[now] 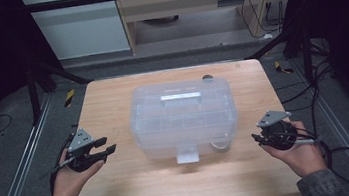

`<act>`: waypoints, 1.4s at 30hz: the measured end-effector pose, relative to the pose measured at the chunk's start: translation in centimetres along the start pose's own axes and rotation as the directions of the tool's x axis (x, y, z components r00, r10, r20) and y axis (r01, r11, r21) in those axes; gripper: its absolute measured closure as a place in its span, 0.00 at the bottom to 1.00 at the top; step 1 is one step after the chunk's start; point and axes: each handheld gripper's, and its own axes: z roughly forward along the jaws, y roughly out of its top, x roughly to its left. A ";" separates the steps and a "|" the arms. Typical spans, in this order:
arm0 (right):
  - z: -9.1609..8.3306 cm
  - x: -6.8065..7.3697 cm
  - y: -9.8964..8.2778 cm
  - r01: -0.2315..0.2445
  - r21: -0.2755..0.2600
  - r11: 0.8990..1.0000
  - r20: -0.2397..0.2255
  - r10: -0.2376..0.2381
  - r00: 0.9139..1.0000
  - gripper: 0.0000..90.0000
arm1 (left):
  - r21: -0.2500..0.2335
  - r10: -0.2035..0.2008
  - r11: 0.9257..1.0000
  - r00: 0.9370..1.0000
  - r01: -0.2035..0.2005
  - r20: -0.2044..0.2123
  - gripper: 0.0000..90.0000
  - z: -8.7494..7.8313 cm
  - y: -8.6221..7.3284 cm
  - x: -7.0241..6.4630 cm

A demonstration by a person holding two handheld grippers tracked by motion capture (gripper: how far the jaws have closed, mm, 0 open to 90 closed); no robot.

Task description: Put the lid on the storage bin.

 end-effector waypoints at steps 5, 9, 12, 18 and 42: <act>0.7 0.1 -0.2 -0.026 0.007 1.000 0.000 0.026 1.000 0.55 | 0.033 -0.016 0.999 0.999 0.017 -0.034 0.34 0.7 -0.6 1.2; 1.5 -0.2 -0.4 -0.080 0.004 0.997 0.013 0.080 0.997 0.43 | 0.051 -0.021 0.998 0.998 0.024 -0.062 0.17 1.4 -0.9 2.0; 2.1 -0.3 -0.6 -0.108 0.003 0.994 0.018 0.107 0.994 0.36 | 0.106 -0.037 0.993 0.998 0.043 -0.059 0.09 2.6 -1.6 2.9; 4.3 -1.2 -1.2 -0.211 0.008 0.977 0.017 0.211 0.977 0.27 | 0.155 -0.099 0.982 0.992 0.110 -0.075 0.05 4.8 -2.9 5.0; 10.3 -6.1 -2.2 -0.356 0.018 0.934 0.054 0.354 0.934 0.29 | 0.189 -0.093 0.975 0.988 0.115 -0.121 0.06 10.8 -2.2 7.9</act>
